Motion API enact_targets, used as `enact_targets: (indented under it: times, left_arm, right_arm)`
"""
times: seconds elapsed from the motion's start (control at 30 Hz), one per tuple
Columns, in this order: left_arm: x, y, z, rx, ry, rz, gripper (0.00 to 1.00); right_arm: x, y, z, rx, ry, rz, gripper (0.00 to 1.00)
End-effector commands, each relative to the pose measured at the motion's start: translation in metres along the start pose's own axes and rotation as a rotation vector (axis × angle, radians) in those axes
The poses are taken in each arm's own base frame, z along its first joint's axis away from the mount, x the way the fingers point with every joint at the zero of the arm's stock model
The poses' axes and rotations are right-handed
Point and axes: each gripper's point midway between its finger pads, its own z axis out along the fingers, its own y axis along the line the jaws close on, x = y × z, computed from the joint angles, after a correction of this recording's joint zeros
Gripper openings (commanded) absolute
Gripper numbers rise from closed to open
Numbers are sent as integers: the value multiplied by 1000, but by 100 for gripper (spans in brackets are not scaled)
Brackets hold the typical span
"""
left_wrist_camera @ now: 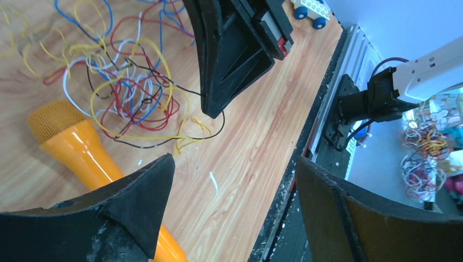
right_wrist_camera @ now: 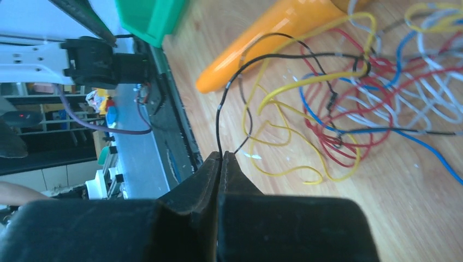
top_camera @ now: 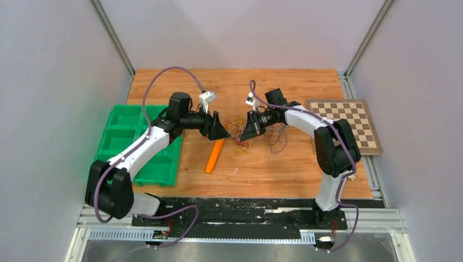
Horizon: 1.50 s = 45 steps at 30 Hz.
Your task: Untangle the cables
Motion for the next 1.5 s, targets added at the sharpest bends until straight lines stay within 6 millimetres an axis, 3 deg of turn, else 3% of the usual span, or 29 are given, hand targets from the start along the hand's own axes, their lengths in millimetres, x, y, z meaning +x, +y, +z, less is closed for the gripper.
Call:
enact_targets:
  times: [0.0,0.13,0.33,0.63,0.8,0.87,0.9,0.97,1.03,1.1,1.13,1.17,1.23,1.27,1.4,1.47]
  left_arm:
    - [-21,-16,-17,16,-63,207,93]
    - [-32,-24,-20,37,-101,327,99]
    - [-56,-55,-15,100,-168,487,96]
    - [-94,-97,-8,147,-284,603,77]
    - [-100,-100,5,146,-283,561,65]
    - [-102,-97,9,135,-277,527,53]
    - [-104,-98,9,135,-278,521,39]
    - [-105,-99,9,138,-274,500,20]
    - [-106,-105,6,150,-276,473,7]
    - [-109,-111,3,160,-278,447,0]
    - [-109,-114,1,173,-275,439,0]
    - [-112,-120,-1,188,-279,424,0]
    - [-118,-131,-6,218,-290,402,0]
    - [-120,-134,-9,223,-292,394,0]
    - [-133,-147,-22,236,-315,375,0]
    - [-139,-153,-26,251,-318,363,0]
  right_arm:
    - [-38,67,-27,-170,-96,-178,0]
    - [-50,108,-47,-236,-146,-238,0]
    - [-74,154,-69,-293,-217,-290,0]
    - [-93,185,-86,-302,-303,-350,0]
    - [-94,198,-93,-332,-311,-359,0]
    - [-96,203,-97,-336,-325,-378,0]
    - [-96,206,-98,-337,-328,-382,0]
    - [-98,210,-102,-338,-336,-388,0]
    - [-101,211,-106,-333,-349,-396,0]
    - [-107,213,-112,-329,-374,-428,0]
    - [-108,212,-112,-327,-377,-432,5]
    - [-108,211,-113,-327,-376,-438,22]
    - [-106,202,-116,-318,-377,-434,71]
    - [-105,192,-119,-304,-383,-426,82]
    - [-106,148,-148,-154,-474,-496,99]
    - [-105,136,-158,-60,-513,-569,100]
